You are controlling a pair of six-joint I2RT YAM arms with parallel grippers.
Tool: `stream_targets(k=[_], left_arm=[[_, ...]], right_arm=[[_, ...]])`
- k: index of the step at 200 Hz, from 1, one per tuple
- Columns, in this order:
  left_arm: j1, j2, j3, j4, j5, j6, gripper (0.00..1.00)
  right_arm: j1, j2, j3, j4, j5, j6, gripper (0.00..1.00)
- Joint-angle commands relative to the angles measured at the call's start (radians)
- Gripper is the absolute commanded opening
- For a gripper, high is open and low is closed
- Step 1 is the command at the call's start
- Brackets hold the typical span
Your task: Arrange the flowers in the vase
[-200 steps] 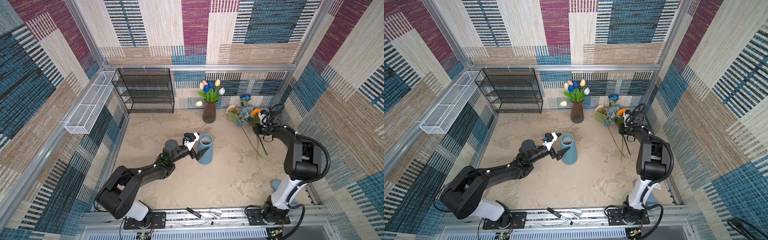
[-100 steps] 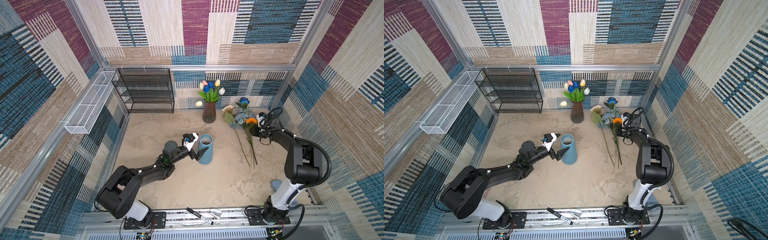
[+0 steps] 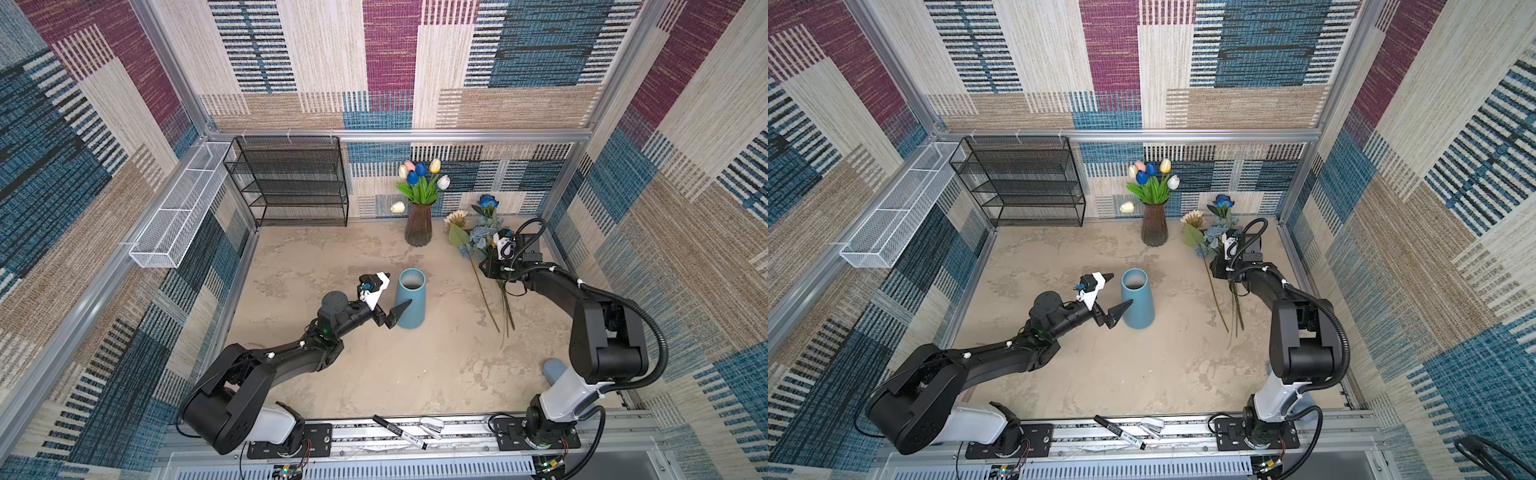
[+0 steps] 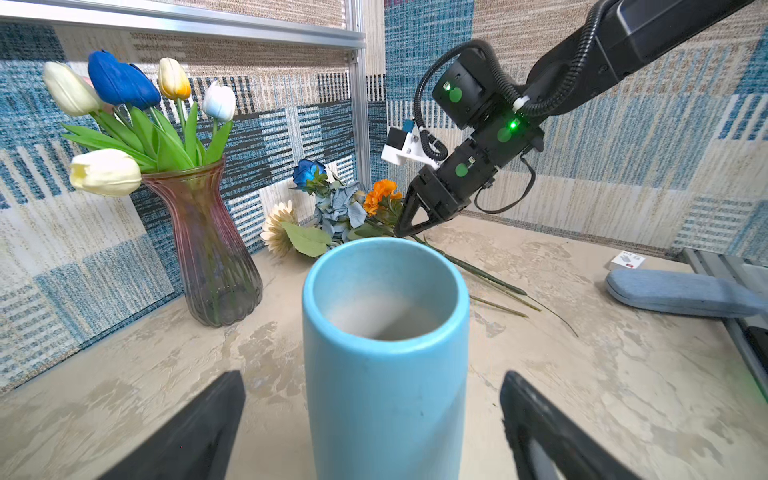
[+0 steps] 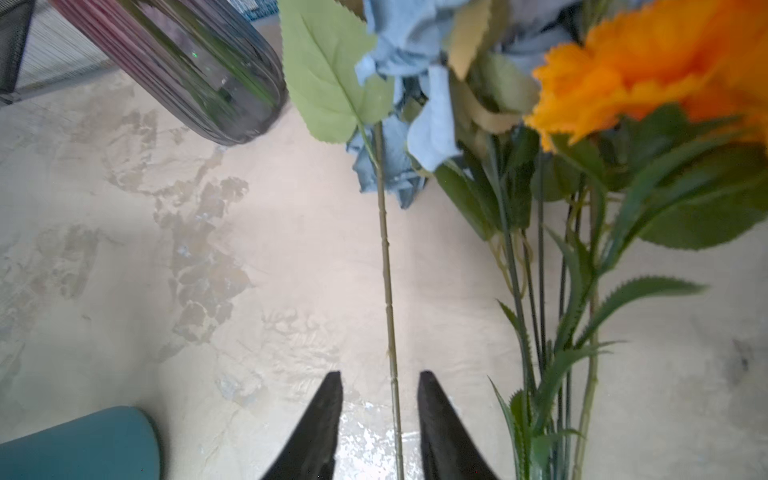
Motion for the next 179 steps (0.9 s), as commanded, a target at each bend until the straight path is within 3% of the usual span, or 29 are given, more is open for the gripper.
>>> stream_targets(k=[1,47,91,152,179], left_arm=[[0.000,-0.019,-0.014,-0.011,-0.020,-0.014,0.99],[-0.001,-0.059,-0.038,-0.025,0.002,-0.039,0.99],[-0.003,-0.169,-0.102,-0.120,-0.014,-0.060,0.99],[-0.003,-0.140,-0.088,-0.093,-0.011,-0.069,0.99],[-0.004,-0.089,-0.077,-0.034,0.006,-0.089,0.99]], right_arm=[[0.044,0.051,0.010,0.038,0.034,-0.019,0.46],[0.086,0.194,0.089,0.078,0.165,0.007,0.55],[0.091,0.228,0.128,0.101,0.183,0.005,0.50],[0.093,0.173,0.163,0.089,0.187,0.012,0.54],[0.093,0.141,0.149,0.095,0.242,0.007,0.54]])
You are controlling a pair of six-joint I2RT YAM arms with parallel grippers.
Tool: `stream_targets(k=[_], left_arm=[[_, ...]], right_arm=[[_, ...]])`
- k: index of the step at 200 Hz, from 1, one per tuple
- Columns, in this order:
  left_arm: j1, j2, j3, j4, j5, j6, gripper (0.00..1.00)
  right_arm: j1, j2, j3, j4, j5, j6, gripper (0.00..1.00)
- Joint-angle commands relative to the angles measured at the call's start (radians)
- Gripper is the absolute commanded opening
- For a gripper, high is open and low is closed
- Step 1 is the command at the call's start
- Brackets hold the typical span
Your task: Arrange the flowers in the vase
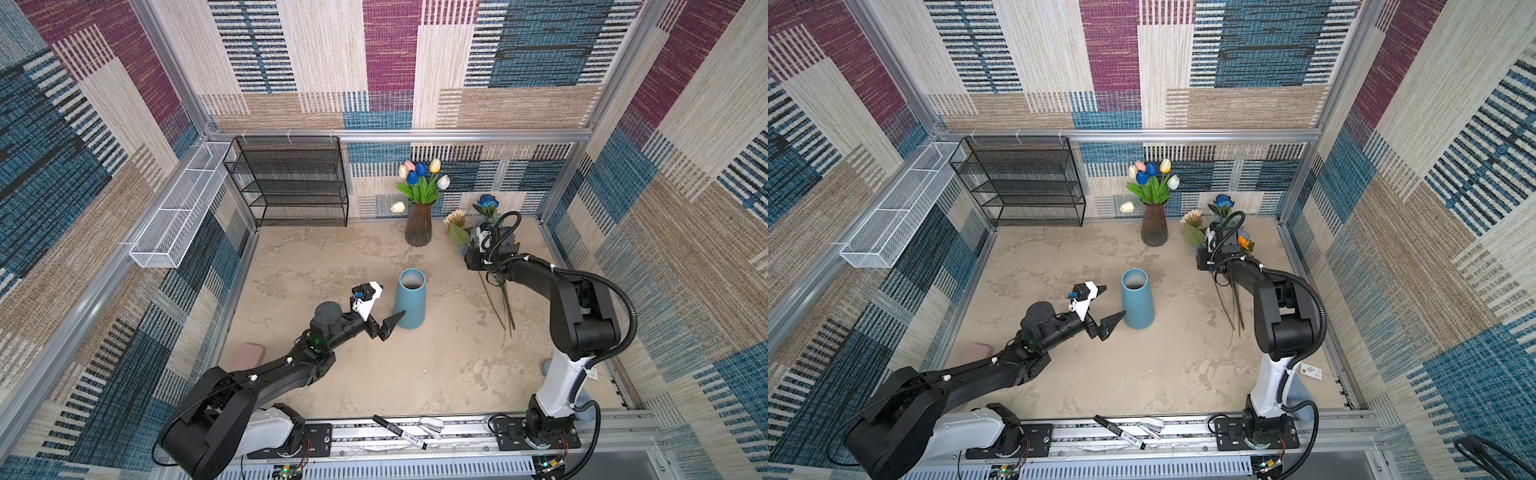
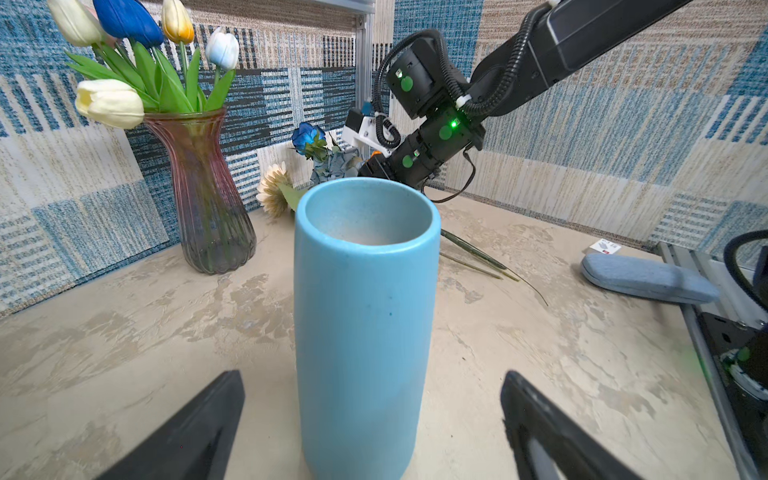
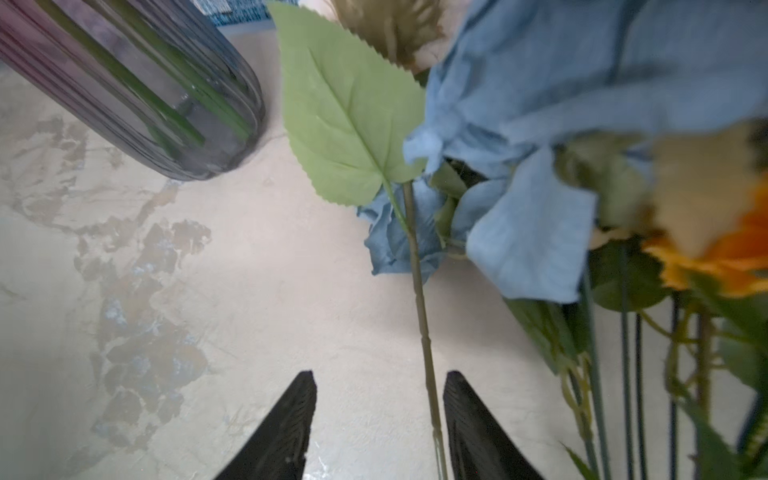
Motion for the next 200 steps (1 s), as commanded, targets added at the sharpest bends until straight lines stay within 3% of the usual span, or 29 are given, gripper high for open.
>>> stream_targets(k=[1,27,63,98,131,168,200], left_arm=[[0.000,0.034,0.010,0.082,0.025,-0.030,0.99],[-0.001,0.055,0.020,0.103,0.020,-0.026,0.99],[-0.001,0.072,0.033,0.106,0.021,-0.017,0.99],[-0.002,0.060,0.023,0.094,0.015,-0.017,0.99],[-0.001,0.030,0.024,0.061,0.002,-0.001,0.99],[-0.002,0.015,0.030,0.051,-0.016,0.037,0.99],[-0.001,0.003,0.045,0.068,-0.056,0.067,0.99]], right_arm=[[0.003,-0.024,-0.004,0.021,0.060,0.004,0.54],[0.003,0.002,-0.003,0.027,0.061,-0.012,0.60],[0.003,0.113,0.024,0.035,0.053,-0.005,0.59],[0.002,0.172,0.044,0.042,0.020,-0.020,0.33],[0.003,0.114,0.061,0.016,-0.058,-0.033,0.13],[0.003,-0.047,0.050,0.022,-0.155,0.003,0.00],[0.003,-0.229,0.003,0.087,-0.136,0.090,0.00]])
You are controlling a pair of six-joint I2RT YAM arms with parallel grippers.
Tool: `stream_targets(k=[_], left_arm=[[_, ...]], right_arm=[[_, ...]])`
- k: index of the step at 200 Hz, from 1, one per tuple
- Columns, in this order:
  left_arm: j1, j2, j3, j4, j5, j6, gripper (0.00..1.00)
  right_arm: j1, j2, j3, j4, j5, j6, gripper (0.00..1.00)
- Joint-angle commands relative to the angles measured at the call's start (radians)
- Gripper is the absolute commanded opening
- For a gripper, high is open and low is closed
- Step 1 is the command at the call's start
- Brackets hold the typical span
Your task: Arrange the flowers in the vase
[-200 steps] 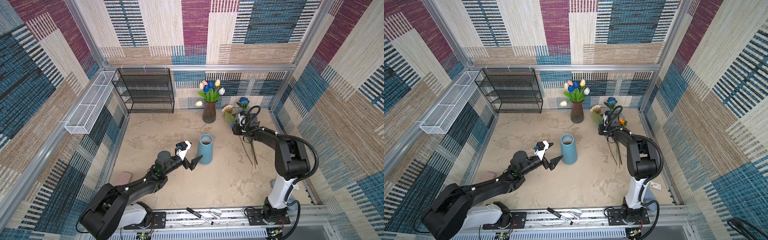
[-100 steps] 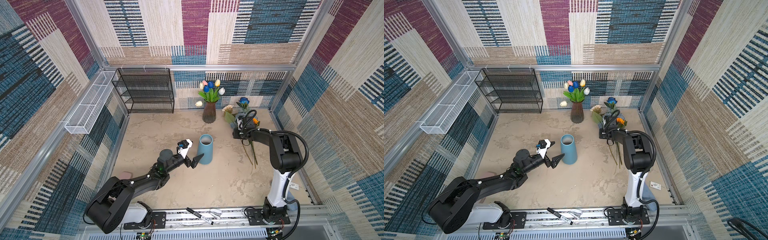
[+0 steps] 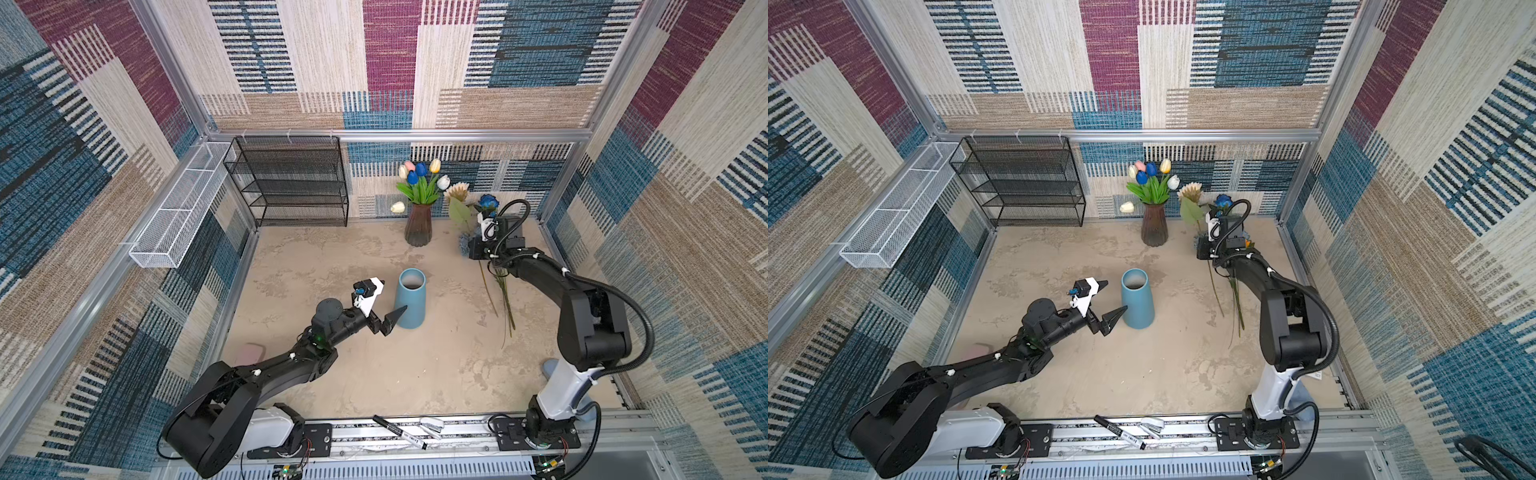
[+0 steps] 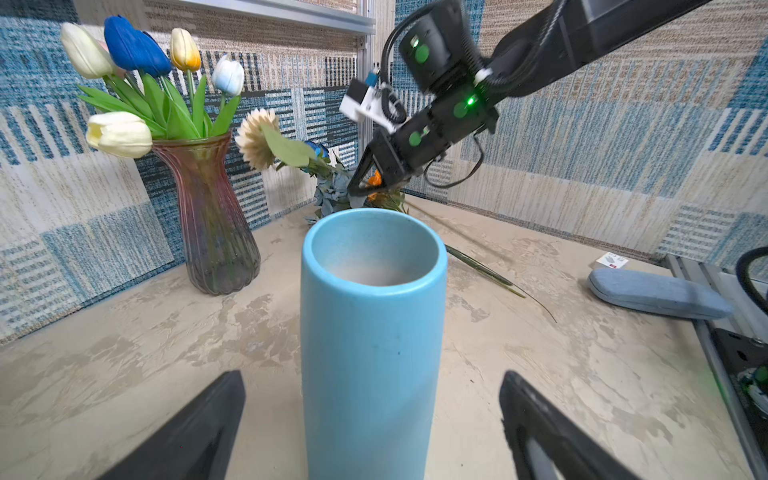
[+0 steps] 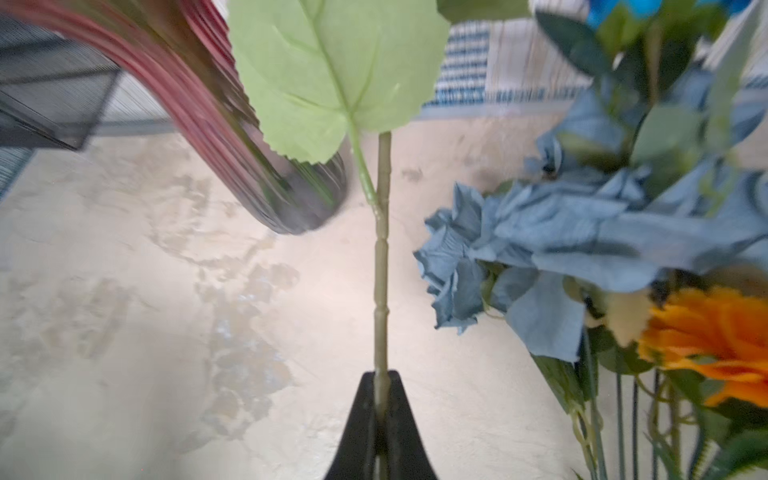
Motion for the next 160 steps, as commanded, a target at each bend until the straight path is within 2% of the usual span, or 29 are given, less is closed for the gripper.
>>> stream_targets(k=[1,17,42,58,81,109,160], left_arm=[[0.001,-0.011,0.014,0.038,-0.042,0.044,0.99],[0.001,-0.023,0.013,0.055,-0.054,0.046,0.99],[0.001,-0.040,0.006,0.063,-0.070,0.061,0.99],[0.001,-0.044,-0.012,0.087,-0.092,0.063,0.99],[0.000,-0.047,-0.026,0.110,-0.103,0.059,0.99],[0.000,-0.041,-0.034,0.130,-0.100,0.049,0.98],[0.000,-0.064,-0.049,0.133,-0.097,0.040,0.98]], right_arm=[[0.002,-0.101,-0.021,0.067,-0.008,0.084,0.00],[0.002,-0.197,-0.052,0.089,0.023,0.135,0.00],[0.004,-0.388,-0.167,0.242,0.011,0.184,0.00],[0.016,-0.504,-0.255,0.395,-0.067,0.181,0.00],[0.058,-0.599,-0.345,0.617,-0.258,0.195,0.00],[0.135,-0.608,-0.392,0.855,-0.373,0.267,0.00],[0.323,-0.510,-0.339,1.148,-0.414,0.300,0.00]])
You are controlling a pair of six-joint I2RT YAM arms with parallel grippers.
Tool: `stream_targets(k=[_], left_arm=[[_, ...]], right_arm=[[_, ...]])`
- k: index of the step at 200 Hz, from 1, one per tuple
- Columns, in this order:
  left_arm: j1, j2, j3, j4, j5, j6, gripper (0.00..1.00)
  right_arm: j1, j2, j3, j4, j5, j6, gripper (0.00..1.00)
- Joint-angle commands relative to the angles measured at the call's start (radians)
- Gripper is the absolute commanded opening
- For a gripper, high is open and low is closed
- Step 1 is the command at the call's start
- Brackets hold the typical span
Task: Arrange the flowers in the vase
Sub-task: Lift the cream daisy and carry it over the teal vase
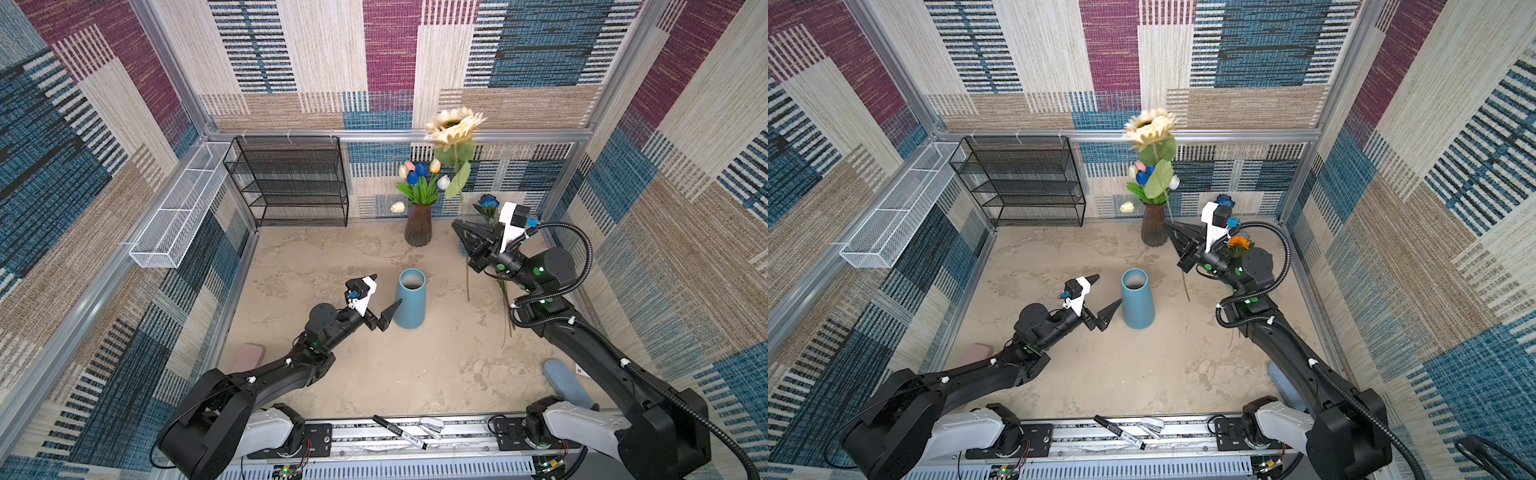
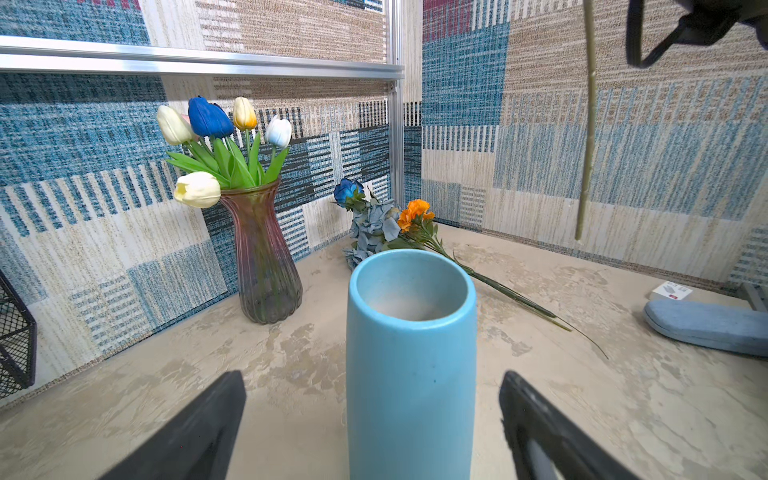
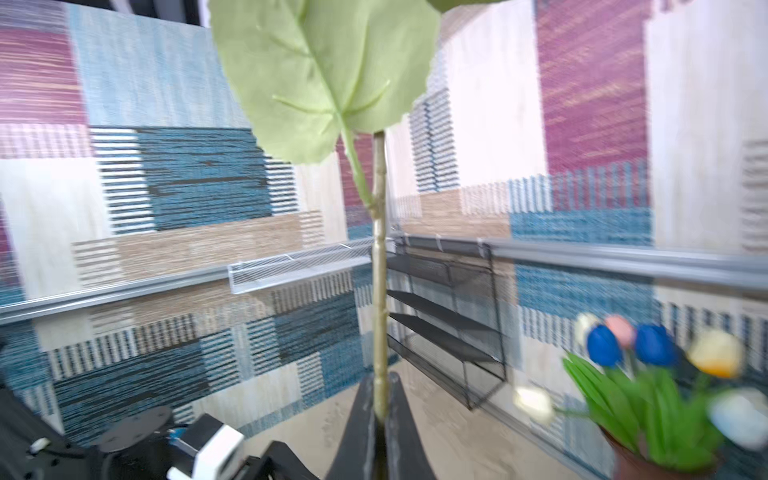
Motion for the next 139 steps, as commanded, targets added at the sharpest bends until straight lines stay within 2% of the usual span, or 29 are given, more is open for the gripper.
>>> stream_targets(k=[1,33,73,93,139], left_arm=[[0.001,-0.015,-0.005,0.040,-0.003,0.008,0.98],[0.001,-0.034,-0.012,0.028,-0.003,0.016,0.98],[-0.001,-0.049,-0.045,0.039,-0.022,0.029,0.98],[-0.001,-0.057,-0.051,0.037,-0.027,0.016,0.98],[-0.001,-0.053,-0.042,0.019,-0.017,0.019,0.97]], right_arm=[[0.048,0.048,0.020,0.252,-0.039,0.060,0.00],[0.085,0.172,0.042,0.459,-0.042,0.152,0.00],[0.135,0.310,0.101,0.589,-0.023,0.157,0.00],[0.139,0.356,0.166,0.594,-0.027,0.195,0.00],[0.144,0.404,0.264,0.539,-0.004,0.193,0.00]])
